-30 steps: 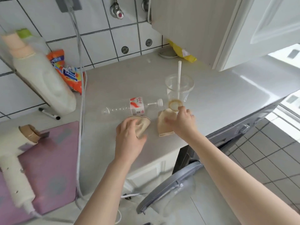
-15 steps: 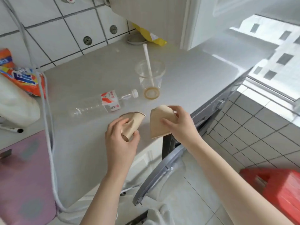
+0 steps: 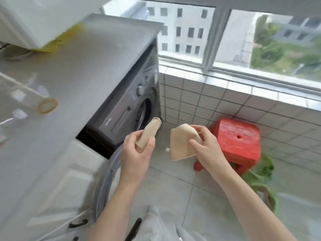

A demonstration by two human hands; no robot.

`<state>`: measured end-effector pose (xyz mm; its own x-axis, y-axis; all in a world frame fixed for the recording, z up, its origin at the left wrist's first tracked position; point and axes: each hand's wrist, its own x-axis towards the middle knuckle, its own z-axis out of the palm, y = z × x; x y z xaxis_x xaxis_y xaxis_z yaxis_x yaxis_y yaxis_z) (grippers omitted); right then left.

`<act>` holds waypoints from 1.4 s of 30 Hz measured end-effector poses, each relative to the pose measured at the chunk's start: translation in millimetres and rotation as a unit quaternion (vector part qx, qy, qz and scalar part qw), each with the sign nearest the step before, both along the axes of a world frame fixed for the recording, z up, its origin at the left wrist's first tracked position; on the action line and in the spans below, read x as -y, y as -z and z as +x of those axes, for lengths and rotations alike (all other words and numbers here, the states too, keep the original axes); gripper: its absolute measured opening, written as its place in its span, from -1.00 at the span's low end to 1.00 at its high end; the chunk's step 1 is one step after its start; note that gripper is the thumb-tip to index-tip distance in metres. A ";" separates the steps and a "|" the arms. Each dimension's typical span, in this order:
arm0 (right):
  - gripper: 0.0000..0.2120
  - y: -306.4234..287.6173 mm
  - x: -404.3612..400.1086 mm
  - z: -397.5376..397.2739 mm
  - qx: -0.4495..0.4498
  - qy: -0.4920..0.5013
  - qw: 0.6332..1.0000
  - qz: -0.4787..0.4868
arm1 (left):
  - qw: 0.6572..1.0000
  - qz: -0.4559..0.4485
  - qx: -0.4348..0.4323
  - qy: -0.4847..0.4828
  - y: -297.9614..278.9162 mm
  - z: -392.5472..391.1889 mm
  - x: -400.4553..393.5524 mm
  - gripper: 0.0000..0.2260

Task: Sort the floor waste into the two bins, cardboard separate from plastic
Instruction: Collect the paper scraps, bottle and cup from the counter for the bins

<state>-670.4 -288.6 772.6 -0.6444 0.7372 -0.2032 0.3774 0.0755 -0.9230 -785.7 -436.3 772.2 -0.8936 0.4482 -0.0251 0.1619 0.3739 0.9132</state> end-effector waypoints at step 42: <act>-0.78 566.1 -276.4 508.8 0.334 0.301 0.851 -0.272 | 0.703 -0.536 0.204 0.422 608.4 442.1 -448.2 -0.51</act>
<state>-161.7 -12.1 206.6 0.2098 0.5723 -0.7927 0.6508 -0.6868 -0.3236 -343.6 11.9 163.8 -0.1420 0.3425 -0.9287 0.5453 0.8101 0.2154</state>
